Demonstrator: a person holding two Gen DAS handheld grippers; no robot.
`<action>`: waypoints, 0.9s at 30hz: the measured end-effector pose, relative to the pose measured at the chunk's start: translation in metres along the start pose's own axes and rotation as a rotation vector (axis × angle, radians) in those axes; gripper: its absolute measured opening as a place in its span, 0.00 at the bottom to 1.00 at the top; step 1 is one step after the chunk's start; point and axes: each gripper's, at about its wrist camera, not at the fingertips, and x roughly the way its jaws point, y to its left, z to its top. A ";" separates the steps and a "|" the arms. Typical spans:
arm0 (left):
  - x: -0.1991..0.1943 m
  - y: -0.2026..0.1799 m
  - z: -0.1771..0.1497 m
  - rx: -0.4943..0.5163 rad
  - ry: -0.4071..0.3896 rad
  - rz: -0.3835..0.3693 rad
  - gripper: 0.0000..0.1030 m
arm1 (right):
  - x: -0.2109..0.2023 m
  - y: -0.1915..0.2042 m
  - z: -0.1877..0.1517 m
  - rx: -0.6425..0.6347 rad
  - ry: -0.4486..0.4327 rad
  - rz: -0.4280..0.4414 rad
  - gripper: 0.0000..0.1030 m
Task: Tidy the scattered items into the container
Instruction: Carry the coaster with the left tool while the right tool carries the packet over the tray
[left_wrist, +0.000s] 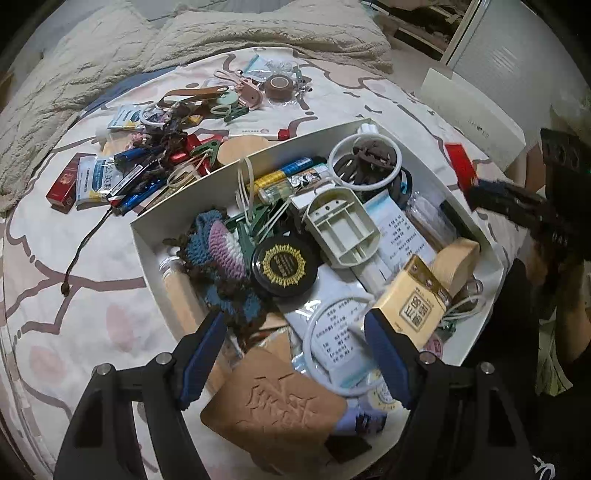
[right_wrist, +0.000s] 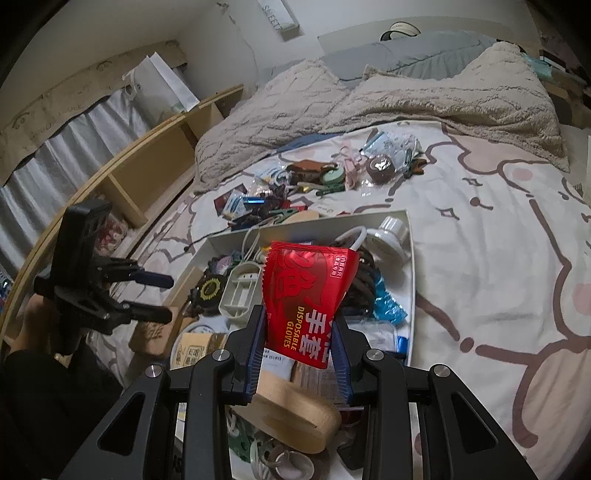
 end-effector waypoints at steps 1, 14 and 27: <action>0.001 0.000 0.001 -0.006 0.000 -0.006 0.75 | 0.002 0.000 -0.001 -0.003 0.008 0.001 0.33; -0.023 0.022 -0.030 -0.031 -0.018 0.048 0.75 | 0.015 0.010 -0.006 -0.042 0.072 0.015 0.33; -0.026 0.051 -0.073 -0.031 0.052 0.222 0.75 | 0.018 0.011 -0.006 -0.035 0.093 0.009 0.33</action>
